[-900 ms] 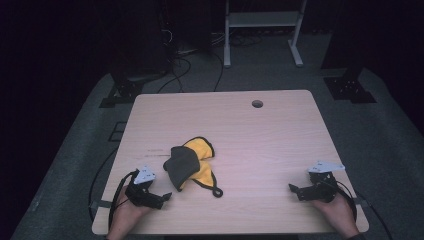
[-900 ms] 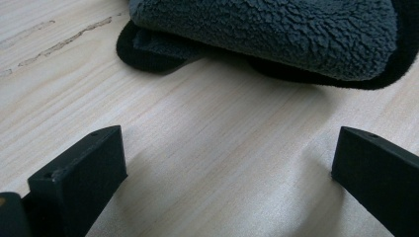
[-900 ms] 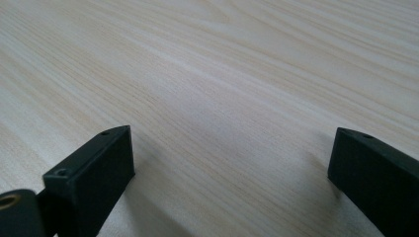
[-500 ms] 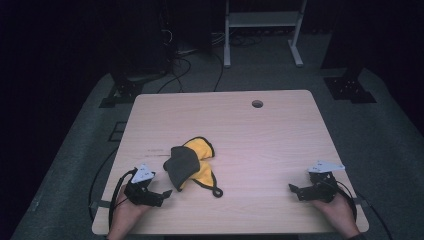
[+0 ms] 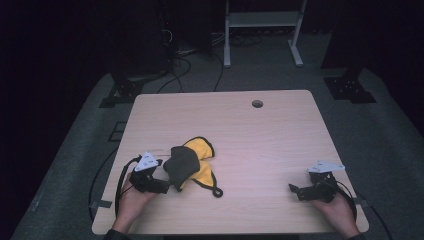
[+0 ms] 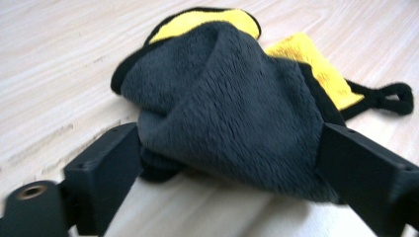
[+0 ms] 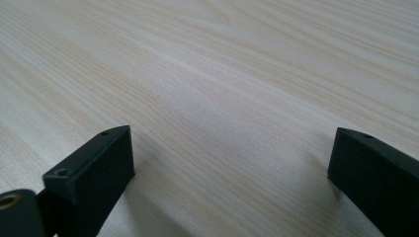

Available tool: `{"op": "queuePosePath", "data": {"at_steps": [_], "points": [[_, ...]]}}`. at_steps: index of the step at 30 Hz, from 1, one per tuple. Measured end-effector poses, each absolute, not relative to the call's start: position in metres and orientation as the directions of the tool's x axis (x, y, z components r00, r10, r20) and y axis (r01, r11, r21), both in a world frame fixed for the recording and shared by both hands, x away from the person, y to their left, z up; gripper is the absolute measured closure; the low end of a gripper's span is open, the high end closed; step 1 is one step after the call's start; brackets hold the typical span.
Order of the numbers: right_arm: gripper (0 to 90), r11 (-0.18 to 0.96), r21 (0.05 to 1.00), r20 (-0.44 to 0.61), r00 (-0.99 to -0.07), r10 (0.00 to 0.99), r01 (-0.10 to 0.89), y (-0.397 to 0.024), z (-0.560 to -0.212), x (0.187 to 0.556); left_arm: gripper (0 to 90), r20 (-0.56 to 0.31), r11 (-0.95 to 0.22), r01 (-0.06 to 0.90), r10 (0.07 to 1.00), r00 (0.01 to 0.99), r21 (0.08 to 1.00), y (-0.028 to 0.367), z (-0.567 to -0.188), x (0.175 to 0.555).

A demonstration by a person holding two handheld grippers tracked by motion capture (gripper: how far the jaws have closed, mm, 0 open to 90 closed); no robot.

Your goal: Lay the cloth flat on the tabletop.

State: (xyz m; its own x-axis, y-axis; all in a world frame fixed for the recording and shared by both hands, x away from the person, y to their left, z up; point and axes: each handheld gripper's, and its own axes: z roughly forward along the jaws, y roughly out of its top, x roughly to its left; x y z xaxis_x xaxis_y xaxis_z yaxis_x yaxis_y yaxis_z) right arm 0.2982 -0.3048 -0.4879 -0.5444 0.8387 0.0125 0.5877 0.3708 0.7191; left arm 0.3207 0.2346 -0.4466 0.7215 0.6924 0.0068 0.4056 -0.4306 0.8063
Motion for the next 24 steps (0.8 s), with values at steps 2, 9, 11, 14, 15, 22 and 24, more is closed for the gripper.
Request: {"op": "queuePosePath", "data": {"at_steps": [2,9,11,14,15,22,24], "points": [[2.8,0.371,0.719,0.012,-0.545,0.839,0.588,-0.305,-0.488,0.298,15.5,-0.008,-0.427,0.417,0.691,0.723,0.802,0.233,-0.448,0.326],[2.8,0.372,0.719,0.011,-0.545,0.838,0.587,-0.305,-0.488,0.298,52.0,-0.030,-0.437,0.444,0.686,0.727,0.782,0.230,-0.450,0.340],[2.8,0.372,0.719,0.011,-0.545,0.838,0.587,-0.305,-0.488,0.298,70.1,-0.036,-0.444,0.449,0.679,0.733,0.776,0.229,-0.448,0.342],[2.8,0.372,0.719,0.011,-0.545,0.838,0.588,-0.305,-0.488,0.298,79.9,-0.038,-0.454,0.447,0.668,0.743,0.771,0.224,-0.445,0.343],[2.8,0.372,0.719,0.012,-0.545,0.838,0.587,-0.305,-0.488,0.298,80.7,-0.038,-0.452,0.444,0.666,0.745,0.774,0.224,-0.443,0.342],[2.8,0.372,0.719,0.012,-0.545,0.839,0.588,-0.305,-0.488,0.298,81.1,-0.056,-0.425,0.400,0.626,0.778,0.812,0.212,-0.431,0.338],[2.8,0.371,0.718,0.012,-0.544,0.839,0.589,-0.305,-0.488,0.299,81.3,-0.063,-0.414,0.387,0.611,0.789,0.824,0.205,-0.427,0.337]]}}
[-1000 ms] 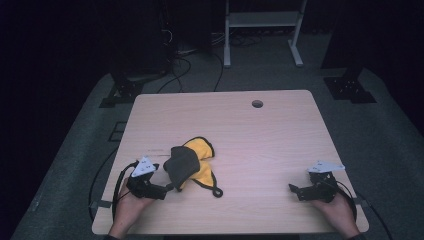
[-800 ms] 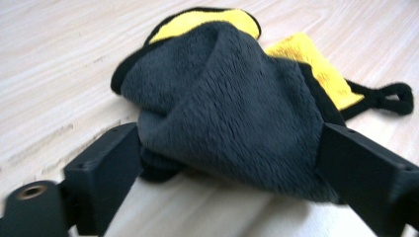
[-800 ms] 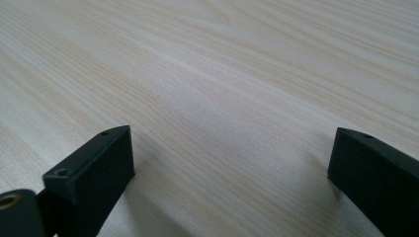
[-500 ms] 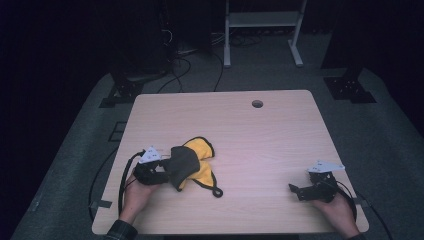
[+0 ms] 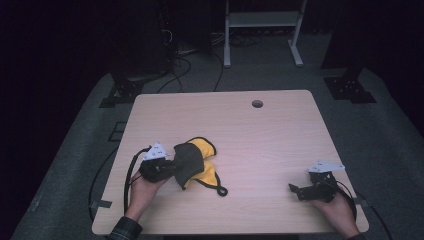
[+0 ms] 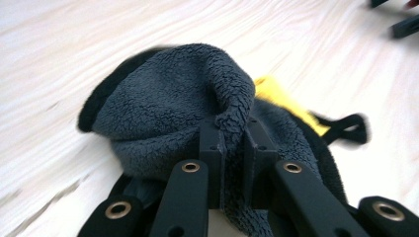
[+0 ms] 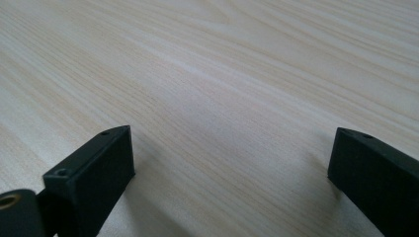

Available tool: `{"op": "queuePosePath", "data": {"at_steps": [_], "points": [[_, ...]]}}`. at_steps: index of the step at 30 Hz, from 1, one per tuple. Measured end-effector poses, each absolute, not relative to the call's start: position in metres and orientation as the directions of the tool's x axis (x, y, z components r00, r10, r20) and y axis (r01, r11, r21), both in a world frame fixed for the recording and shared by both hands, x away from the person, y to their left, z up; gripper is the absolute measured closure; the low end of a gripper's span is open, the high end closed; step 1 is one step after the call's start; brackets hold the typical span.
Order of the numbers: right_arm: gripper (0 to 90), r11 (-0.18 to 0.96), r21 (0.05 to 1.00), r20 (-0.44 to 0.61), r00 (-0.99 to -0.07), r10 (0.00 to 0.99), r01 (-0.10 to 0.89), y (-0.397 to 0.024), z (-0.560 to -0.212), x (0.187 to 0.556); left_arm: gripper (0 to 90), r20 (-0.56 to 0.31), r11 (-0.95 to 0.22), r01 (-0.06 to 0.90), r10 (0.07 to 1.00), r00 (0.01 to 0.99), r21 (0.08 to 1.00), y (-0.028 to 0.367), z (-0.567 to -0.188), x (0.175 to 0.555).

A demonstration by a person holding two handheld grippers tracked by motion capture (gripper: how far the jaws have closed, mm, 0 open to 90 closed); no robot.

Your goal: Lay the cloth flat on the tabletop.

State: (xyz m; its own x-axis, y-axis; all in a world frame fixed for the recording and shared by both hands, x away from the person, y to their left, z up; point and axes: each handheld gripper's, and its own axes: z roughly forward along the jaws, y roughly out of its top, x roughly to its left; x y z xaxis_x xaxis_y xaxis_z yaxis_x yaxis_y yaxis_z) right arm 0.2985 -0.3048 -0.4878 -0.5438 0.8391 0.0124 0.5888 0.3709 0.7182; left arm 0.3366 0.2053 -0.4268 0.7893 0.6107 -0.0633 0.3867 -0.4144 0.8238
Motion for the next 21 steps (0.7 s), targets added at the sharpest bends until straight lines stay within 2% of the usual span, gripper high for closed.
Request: {"op": "queuePosePath", "data": {"at_steps": [10,21], "points": [[2.8,0.370,0.718,0.013,-0.543,0.839,0.589,-0.305,-0.488,0.299,81.9,-0.055,-0.392,0.292,0.515,0.856,0.872,0.161,-0.401,0.336],[2.9,0.370,0.718,0.013,-0.542,0.840,0.589,-0.305,-0.488,0.299,82.1,-0.075,-0.348,0.233,0.412,0.908,0.908,0.109,-0.380,0.343]]}}
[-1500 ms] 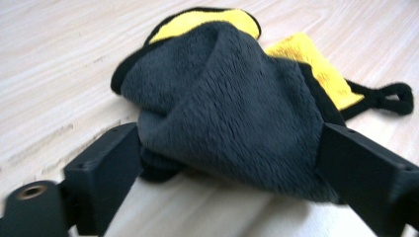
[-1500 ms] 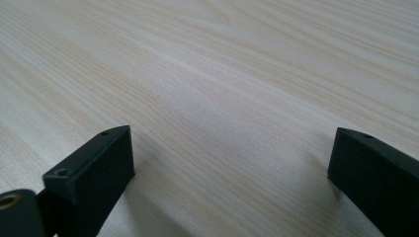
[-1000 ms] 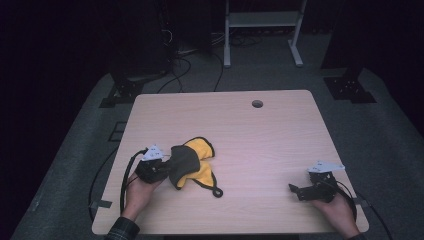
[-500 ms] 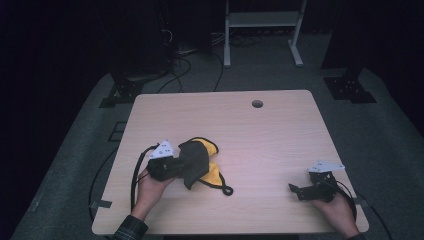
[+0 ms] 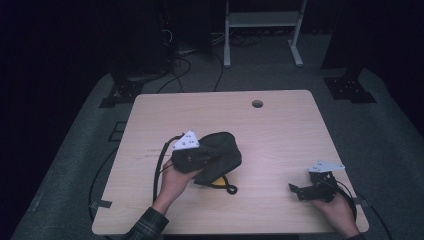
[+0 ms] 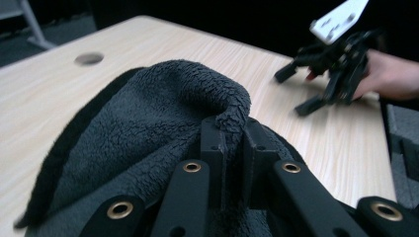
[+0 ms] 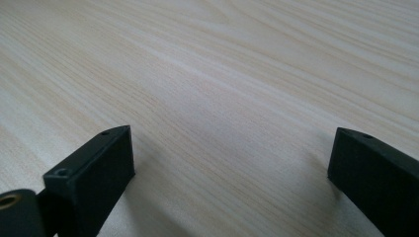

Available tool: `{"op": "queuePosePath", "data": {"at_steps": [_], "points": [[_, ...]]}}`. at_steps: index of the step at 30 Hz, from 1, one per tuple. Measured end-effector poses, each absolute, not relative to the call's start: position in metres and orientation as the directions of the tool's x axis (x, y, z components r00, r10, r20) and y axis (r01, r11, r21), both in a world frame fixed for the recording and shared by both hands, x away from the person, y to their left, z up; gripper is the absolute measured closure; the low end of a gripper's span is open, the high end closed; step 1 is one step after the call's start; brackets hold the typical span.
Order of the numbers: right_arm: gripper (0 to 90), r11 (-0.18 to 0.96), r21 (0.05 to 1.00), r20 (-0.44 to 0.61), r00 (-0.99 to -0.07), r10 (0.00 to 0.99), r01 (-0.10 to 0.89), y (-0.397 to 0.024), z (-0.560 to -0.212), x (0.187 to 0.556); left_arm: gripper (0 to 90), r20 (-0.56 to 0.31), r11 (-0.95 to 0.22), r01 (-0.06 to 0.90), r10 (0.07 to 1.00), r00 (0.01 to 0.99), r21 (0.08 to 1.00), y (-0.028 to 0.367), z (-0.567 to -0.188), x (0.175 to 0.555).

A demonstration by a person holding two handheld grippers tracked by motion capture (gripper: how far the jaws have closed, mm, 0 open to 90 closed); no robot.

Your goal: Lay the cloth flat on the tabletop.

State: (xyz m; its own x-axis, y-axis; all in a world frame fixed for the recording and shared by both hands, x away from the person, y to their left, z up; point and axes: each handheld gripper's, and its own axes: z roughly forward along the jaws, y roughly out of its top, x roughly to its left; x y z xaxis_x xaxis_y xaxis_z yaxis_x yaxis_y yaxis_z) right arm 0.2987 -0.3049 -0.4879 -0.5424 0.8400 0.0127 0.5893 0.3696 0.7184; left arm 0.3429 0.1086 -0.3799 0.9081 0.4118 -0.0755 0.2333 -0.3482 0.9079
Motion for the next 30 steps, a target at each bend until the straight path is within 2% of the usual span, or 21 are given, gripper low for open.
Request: {"op": "queuePosePath", "data": {"at_steps": [11,16,20,22,26,30], "points": [[2.9,0.368,0.718,0.013,-0.540,0.841,0.590,-0.305,-0.488,0.299,82.0,-0.068,-0.364,0.197,0.339,0.938,0.910,0.047,-0.379,0.362],[2.9,0.369,0.719,0.012,-0.541,0.841,0.590,-0.305,-0.488,0.299,78.9,-0.087,-0.359,0.215,0.342,0.936,0.908,0.027,-0.388,0.374],[3.0,0.368,0.719,0.012,-0.540,0.842,0.590,-0.305,-0.488,0.299,66.3,-0.091,-0.352,0.224,0.356,0.930,0.909,0.030,-0.389,0.375],[3.0,0.367,0.718,0.013,-0.538,0.843,0.591,-0.305,-0.488,0.299,62.7,-0.087,-0.345,0.223,0.367,0.926,0.912,0.037,-0.385,0.374],[4.0,0.367,0.719,0.010,-0.536,0.844,0.590,-0.306,-0.488,0.299,59.0,-0.084,-0.336,0.225,0.386,0.919,0.915,0.055,-0.381,0.369],[11.1,0.380,0.708,0.011,-0.547,0.837,0.595,-0.306,-0.484,0.298,57.6,-0.084,-0.345,0.238,0.408,0.909,0.908,0.076,-0.385,0.360]]}}
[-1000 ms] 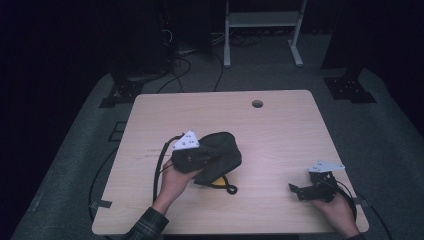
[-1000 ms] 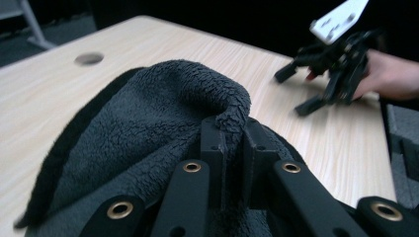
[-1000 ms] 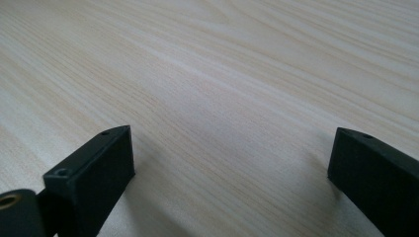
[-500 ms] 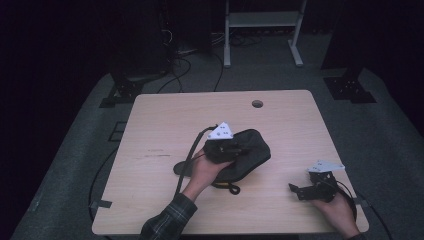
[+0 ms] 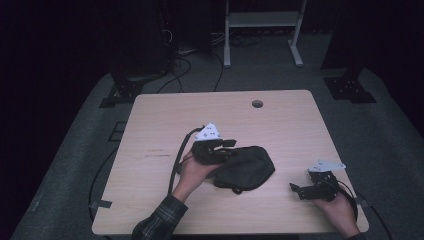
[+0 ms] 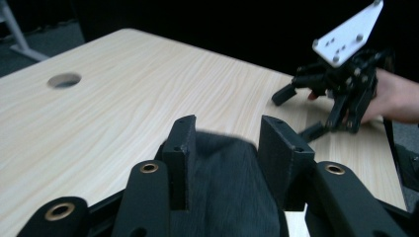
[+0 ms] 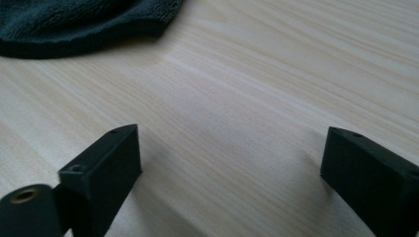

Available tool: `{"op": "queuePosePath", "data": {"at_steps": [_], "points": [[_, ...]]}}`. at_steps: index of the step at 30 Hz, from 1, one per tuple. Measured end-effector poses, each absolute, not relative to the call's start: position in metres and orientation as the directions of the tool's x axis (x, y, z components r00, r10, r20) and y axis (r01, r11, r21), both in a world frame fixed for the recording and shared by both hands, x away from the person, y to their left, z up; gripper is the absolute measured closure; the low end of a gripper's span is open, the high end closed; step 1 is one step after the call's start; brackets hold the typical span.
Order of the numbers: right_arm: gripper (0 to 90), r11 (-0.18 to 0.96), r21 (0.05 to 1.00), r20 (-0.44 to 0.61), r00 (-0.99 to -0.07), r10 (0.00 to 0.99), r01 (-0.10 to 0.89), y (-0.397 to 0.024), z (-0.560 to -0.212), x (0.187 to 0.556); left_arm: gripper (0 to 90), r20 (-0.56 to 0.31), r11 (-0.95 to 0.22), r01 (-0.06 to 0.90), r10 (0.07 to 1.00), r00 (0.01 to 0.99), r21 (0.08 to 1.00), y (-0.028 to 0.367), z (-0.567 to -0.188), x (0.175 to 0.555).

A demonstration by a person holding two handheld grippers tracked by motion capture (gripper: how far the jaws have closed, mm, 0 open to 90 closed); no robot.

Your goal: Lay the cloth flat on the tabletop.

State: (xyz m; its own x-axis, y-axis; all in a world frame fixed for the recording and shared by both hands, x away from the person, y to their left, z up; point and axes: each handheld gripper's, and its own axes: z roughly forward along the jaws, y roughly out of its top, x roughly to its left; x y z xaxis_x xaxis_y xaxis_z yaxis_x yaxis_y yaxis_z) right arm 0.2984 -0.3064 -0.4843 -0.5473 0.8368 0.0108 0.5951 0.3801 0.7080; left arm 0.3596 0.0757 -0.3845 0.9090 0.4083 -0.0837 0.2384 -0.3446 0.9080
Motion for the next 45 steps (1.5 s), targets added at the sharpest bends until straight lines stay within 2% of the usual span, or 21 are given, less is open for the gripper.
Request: {"op": "queuePosePath", "data": {"at_steps": [1,13,20,27,30,36,38,45], "points": [[13.3,0.384,0.710,0.014,-0.557,0.831,0.590,-0.306,-0.483,0.298,57.5,-0.081,-0.352,0.241,0.413,0.907,0.904,0.081,-0.386,0.357],[13.8,0.392,0.766,0.041,-0.648,0.761,0.509,-0.284,-0.468,0.293,57.3,-0.093,-0.445,0.309,0.444,0.891,0.841,0.123,-0.429,0.312],[14.9,0.430,0.781,0.052,-0.732,0.679,0.454,-0.252,-0.461,0.297,54.1,-0.083,-0.517,0.345,0.463,0.882,0.784,0.120,-0.453,0.309],[17.7,0.458,0.762,0.013,-0.718,0.695,0.458,-0.233,-0.466,0.320,51.7,-0.041,-0.574,0.354,0.486,0.873,0.738,0.112,-0.466,0.318],[24.3,0.454,0.763,-0.010,-0.695,0.719,0.459,-0.234,-0.470,0.328,55.6,-0.011,-0.601,0.340,0.482,0.876,0.723,0.107,-0.468,0.321],[45.1,0.429,0.760,0.008,-0.666,0.746,0.489,-0.242,-0.474,0.336,80.0,-0.022,-0.618,0.339,0.462,0.886,0.709,0.100,-0.467,0.326],[53.5,0.427,0.756,0.016,-0.666,0.746,0.497,-0.243,-0.474,0.337,82.5,-0.032,-0.605,0.341,0.461,0.887,0.720,0.102,-0.463,0.325],[74.2,0.444,0.743,0.032,-0.689,0.724,0.501,-0.242,-0.474,0.335,83.9,-0.040,-0.527,0.316,0.469,0.882,0.789,0.116,-0.433,0.318]]}}
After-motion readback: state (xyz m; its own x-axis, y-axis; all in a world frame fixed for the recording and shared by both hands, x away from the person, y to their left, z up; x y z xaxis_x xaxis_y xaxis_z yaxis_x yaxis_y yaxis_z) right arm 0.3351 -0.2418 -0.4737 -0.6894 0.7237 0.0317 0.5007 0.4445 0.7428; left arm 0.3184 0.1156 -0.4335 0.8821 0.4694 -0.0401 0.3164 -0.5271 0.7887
